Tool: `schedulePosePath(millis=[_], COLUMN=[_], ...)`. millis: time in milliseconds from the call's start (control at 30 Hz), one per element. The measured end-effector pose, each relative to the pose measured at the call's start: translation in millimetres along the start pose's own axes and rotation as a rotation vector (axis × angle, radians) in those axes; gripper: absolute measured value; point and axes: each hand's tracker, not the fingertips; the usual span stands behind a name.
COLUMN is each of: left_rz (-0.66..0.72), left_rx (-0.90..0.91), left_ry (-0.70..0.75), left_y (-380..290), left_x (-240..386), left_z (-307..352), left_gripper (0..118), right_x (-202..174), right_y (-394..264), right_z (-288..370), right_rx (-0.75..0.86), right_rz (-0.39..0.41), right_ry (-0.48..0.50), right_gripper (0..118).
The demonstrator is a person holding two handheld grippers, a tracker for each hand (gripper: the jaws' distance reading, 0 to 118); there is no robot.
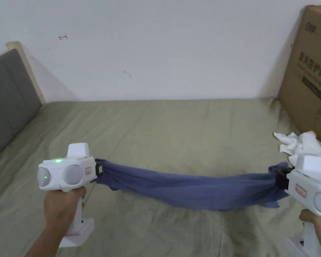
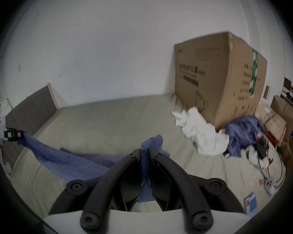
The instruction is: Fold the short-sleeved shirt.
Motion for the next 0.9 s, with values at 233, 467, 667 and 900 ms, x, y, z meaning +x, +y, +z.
schedulePosePath(millis=[233,467,667,900], left_rz=[-0.007,0.081,0.076,0.057], left_rx=[-0.096,-0.153,-0.173,-0.248], left_ry=[-0.015,0.008,0.019,0.039], left_y=[-100.0,-165.1,-213.9,-255.5], left_x=[-25.2,-54.4,-68.6,-71.6], left_z=[14.7,67.1,102.6,119.7], left_gripper=[5,5,5,5], right_x=[15.9,25.2,16.7,25.9], right_y=[-80.9,-139.0,-173.4,-216.9], right_z=[37.0,95.0,140.8,142.9], right_rx=[-0.075,-0.11,-0.172,-0.327], right_rz=[-0.044,-0.134,-0.155,-0.085], right_ry=[-0.001,0.006,-0.004,-0.059], right_gripper=[8,8,8,8])
